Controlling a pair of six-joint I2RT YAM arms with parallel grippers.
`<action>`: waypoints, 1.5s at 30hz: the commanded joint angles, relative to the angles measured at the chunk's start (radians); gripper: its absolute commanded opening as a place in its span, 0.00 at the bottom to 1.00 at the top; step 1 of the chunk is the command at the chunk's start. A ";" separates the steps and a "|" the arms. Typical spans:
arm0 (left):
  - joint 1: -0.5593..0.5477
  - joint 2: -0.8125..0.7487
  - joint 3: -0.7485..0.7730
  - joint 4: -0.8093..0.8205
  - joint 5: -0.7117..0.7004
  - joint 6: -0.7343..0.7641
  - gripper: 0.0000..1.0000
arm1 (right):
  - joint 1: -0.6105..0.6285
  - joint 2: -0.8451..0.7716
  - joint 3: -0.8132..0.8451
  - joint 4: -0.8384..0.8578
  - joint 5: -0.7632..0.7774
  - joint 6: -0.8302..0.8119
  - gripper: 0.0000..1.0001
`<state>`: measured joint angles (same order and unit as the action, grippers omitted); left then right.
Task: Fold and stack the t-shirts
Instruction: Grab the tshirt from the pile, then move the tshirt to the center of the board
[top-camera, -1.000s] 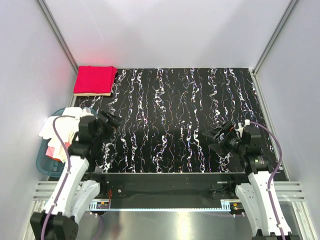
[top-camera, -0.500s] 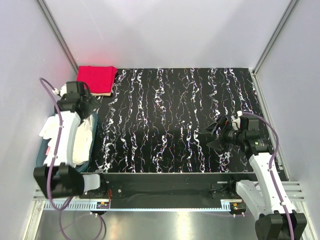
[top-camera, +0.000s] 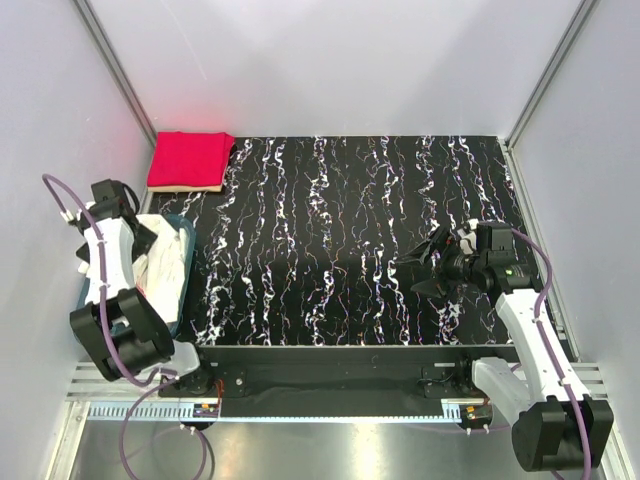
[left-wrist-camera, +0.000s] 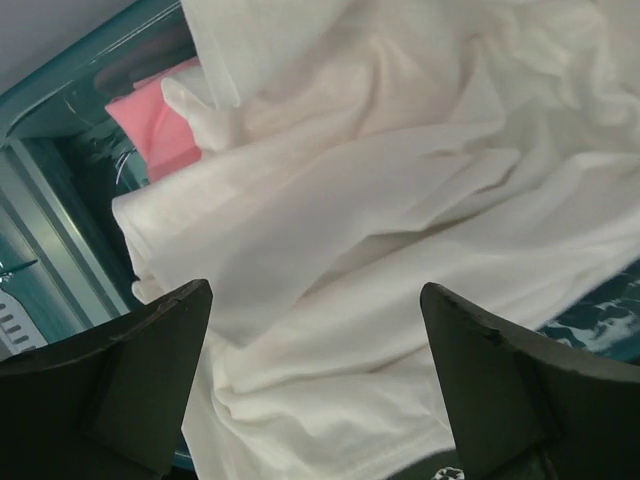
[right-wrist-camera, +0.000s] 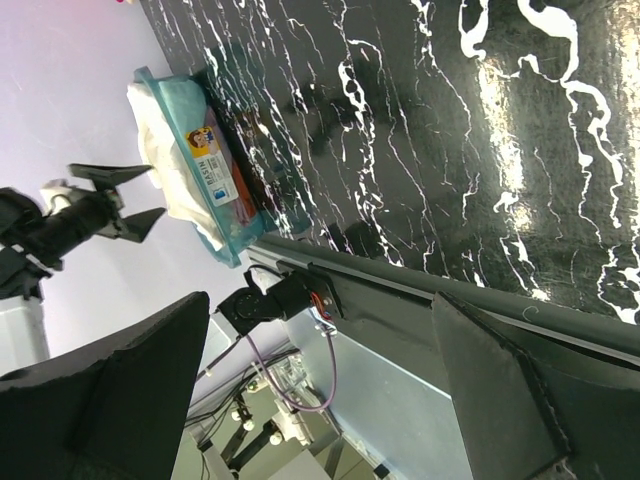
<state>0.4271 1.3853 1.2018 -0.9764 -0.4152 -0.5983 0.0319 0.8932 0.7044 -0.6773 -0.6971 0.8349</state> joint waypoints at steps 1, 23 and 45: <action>0.051 0.043 -0.037 0.053 0.012 0.041 0.90 | 0.000 0.004 0.046 0.013 -0.021 0.015 1.00; -0.211 -0.325 0.198 0.431 0.634 -0.305 0.00 | 0.072 0.062 0.148 0.001 -0.062 -0.005 1.00; -0.754 -0.179 0.260 0.683 0.918 -0.384 0.00 | 0.079 0.006 0.161 -0.011 -0.021 -0.103 1.00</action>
<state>-0.3256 1.2442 1.7771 -0.3065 0.4232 -1.0424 0.1032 0.9234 0.8875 -0.6746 -0.7227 0.7864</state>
